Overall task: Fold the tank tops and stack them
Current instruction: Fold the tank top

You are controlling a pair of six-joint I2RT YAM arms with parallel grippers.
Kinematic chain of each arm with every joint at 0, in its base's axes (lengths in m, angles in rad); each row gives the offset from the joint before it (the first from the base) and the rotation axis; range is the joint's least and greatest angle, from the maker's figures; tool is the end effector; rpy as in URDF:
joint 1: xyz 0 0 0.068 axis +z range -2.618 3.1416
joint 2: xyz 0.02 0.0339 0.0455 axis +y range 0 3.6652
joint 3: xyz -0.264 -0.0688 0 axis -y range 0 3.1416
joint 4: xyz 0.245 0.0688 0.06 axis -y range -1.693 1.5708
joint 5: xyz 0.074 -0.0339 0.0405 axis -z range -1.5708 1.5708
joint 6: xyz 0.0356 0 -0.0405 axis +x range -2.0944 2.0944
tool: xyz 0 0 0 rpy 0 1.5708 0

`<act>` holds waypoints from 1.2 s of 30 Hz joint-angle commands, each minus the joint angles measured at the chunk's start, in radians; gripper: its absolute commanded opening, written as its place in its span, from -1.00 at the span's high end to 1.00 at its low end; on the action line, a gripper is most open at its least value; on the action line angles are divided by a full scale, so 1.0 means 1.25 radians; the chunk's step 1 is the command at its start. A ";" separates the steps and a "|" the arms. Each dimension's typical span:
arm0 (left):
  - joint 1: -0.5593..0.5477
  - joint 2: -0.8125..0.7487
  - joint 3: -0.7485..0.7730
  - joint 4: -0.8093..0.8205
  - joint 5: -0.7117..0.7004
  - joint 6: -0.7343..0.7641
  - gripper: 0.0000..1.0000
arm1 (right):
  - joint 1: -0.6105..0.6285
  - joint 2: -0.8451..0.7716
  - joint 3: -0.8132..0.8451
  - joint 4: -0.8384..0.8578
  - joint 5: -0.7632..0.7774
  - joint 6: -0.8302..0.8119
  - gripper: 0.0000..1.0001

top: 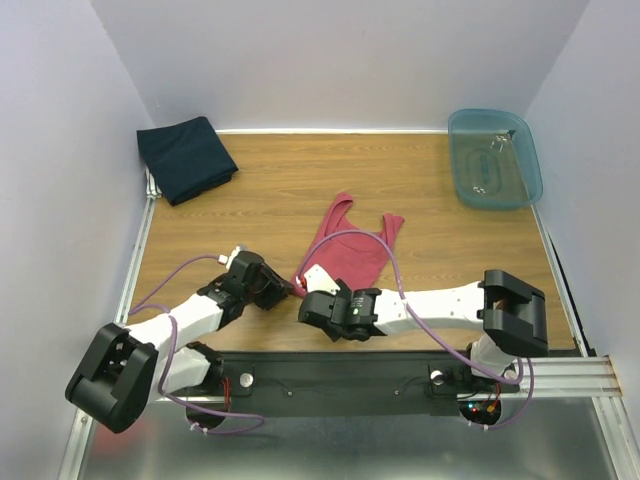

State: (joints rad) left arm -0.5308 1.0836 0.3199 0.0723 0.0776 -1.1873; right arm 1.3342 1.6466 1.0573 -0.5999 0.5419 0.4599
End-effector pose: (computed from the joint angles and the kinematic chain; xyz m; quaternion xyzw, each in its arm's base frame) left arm 0.1704 -0.1032 0.1509 -0.2759 0.8612 -0.3450 0.2512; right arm 0.0919 0.3028 0.1935 -0.3545 0.8786 -0.0212 0.3194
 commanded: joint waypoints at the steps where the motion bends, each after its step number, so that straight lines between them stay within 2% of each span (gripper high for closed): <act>1: -0.004 0.018 -0.002 0.038 -0.013 -0.002 0.11 | 0.026 0.029 0.024 -0.006 0.018 -0.014 -0.25; 11: -0.004 0.080 0.008 0.060 -0.022 0.012 0.16 | 0.029 0.102 0.028 -0.007 0.103 -0.021 -0.13; 14: -0.004 0.096 0.010 0.062 -0.024 0.017 0.20 | 0.029 0.120 0.027 -0.007 0.117 -0.024 0.00; 16: -0.004 0.100 0.013 0.065 -0.029 0.020 0.25 | 0.029 0.123 0.023 -0.007 0.126 -0.026 0.20; 20: -0.004 0.105 0.039 0.050 -0.056 0.044 0.52 | 0.029 0.138 0.028 0.000 0.136 -0.040 0.51; 23: -0.002 0.107 0.064 0.028 -0.093 0.070 0.76 | 0.029 0.142 0.048 0.005 0.130 -0.049 0.66; 27: 0.017 0.098 0.116 -0.025 -0.132 0.120 1.00 | 0.029 0.136 0.100 0.010 0.065 -0.078 0.89; 32: 0.110 0.057 0.142 -0.057 -0.146 0.194 1.00 | 0.029 0.152 0.200 0.012 -0.043 -0.122 0.94; 36: 0.190 0.030 0.175 -0.122 -0.146 0.256 1.00 | 0.029 0.202 0.317 0.014 -0.186 -0.126 0.95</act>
State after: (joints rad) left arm -0.3580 1.1706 0.4759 -0.0082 -0.0532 -0.9764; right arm 1.3624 1.8595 1.3483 -0.6010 0.4850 0.3271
